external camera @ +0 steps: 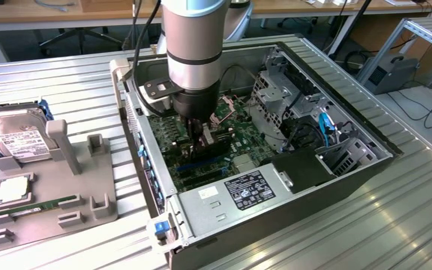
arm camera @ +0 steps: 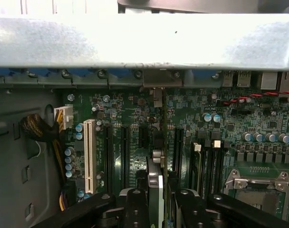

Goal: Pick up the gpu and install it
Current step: 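Insert the gpu into the slot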

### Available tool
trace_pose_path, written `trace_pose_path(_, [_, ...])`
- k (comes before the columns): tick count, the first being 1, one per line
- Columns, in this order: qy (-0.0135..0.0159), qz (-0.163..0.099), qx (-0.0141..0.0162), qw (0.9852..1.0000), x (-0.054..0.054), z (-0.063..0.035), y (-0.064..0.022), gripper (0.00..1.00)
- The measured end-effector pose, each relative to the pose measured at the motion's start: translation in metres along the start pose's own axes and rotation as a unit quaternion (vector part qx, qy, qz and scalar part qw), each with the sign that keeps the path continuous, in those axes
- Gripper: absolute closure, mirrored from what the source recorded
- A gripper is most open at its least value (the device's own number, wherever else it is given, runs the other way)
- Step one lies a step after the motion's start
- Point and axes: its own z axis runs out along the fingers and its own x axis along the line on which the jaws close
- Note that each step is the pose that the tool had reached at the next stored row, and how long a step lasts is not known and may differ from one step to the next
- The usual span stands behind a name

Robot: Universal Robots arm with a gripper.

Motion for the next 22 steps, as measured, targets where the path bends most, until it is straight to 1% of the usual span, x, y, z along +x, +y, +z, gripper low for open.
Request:
trace_pose_path(13, [0.0001, 0.0, 0.0, 1.0, -0.0001, 0.0023, -0.0001, 0.73])
trace_pose_path(18, [0.0006, 0.0, 0.0, 1.0, -0.0001, 0.0025, -0.0001, 0.73])
trace_pose_path(22, [0.0007, 0.0, -0.0001, 1.0, -0.0003, 0.0045, 0.0001, 0.73])
